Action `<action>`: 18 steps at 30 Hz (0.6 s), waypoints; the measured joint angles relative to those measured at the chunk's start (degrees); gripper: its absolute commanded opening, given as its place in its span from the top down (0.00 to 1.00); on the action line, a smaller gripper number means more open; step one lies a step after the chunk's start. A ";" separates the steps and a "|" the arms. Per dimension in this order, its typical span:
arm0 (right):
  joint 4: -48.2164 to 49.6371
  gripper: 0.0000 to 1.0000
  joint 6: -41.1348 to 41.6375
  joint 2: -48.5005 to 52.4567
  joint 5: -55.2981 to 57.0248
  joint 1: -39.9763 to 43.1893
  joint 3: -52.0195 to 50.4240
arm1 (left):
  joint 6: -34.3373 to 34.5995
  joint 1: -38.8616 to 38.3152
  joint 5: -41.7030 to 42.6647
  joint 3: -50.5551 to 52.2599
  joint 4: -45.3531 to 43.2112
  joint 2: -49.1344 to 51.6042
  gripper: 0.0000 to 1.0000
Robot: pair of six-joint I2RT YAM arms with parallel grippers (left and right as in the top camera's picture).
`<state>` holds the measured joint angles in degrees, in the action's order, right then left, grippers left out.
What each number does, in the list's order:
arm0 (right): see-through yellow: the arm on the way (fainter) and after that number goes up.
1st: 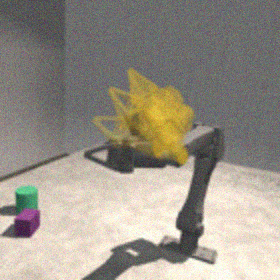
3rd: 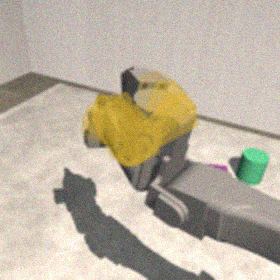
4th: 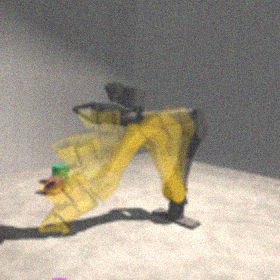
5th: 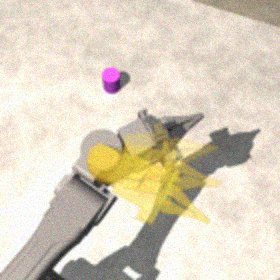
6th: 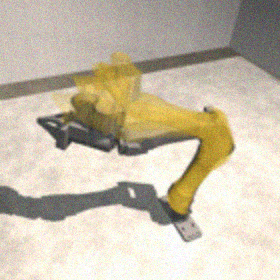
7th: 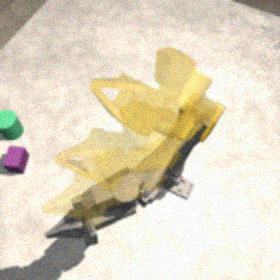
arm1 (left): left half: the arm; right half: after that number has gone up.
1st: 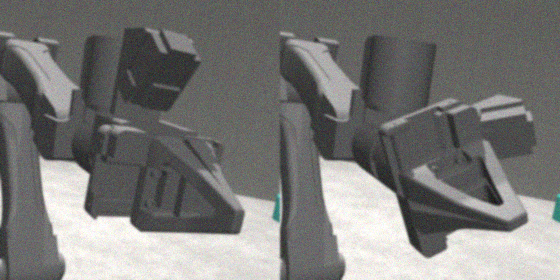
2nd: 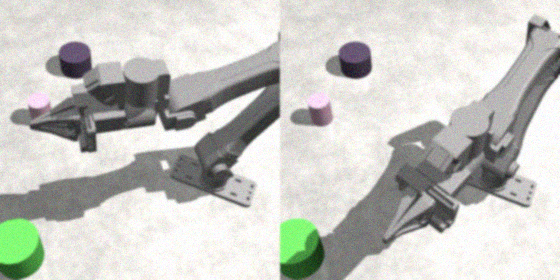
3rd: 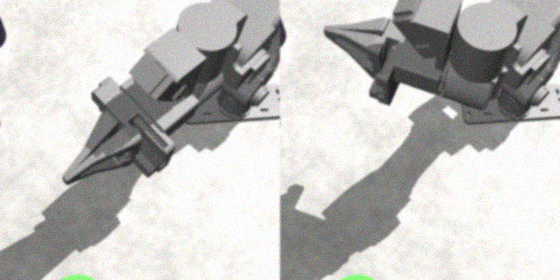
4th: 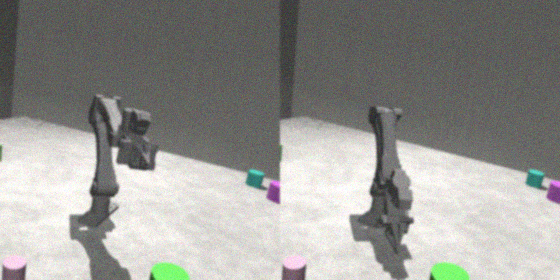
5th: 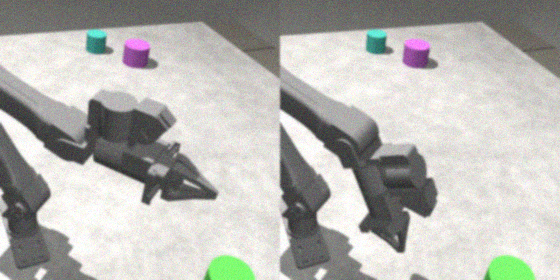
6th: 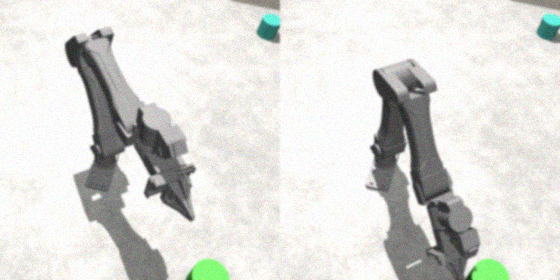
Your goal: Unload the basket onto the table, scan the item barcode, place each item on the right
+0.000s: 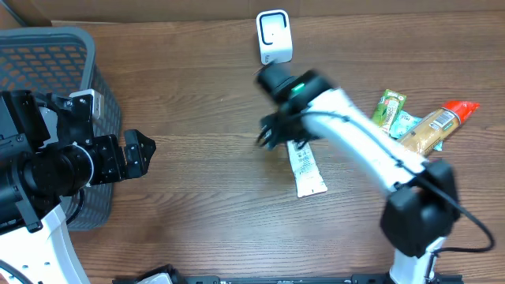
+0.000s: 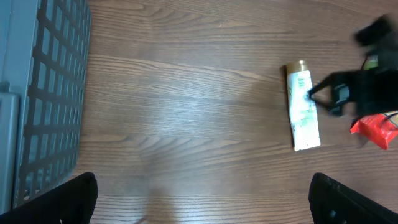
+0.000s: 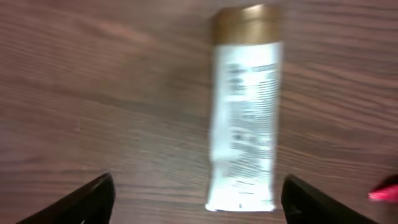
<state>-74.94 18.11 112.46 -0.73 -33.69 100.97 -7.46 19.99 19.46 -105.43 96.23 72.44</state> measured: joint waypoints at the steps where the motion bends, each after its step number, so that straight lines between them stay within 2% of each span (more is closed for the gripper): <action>1: -0.59 0.12 -2.16 -0.33 -2.32 2.40 0.00 | 0.00 0.00 0.00 0.00 0.00 0.00 0.00; 5: -0.85 0.12 -9.97 -0.35 -8.63 9.57 -2.16 | 0.00 0.00 0.00 0.00 0.00 0.00 0.00; 8: 2.58 0.13 -14.53 -0.35 -11.41 12.83 -7.41 | 0.00 0.00 0.00 0.00 0.00 0.00 0.00; 13: 11.87 0.18 -19.63 -0.33 -16.85 15.34 -18.29 | 0.00 0.00 0.00 0.00 -0.02 0.00 0.00; 18: 20.63 0.24 -21.40 -0.33 -20.00 15.13 -26.40 | 0.00 0.00 -0.02 0.00 0.00 0.00 0.00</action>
<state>-54.30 -3.29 112.14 -20.73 -18.57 74.56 -7.46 19.99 19.44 -105.43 96.23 72.44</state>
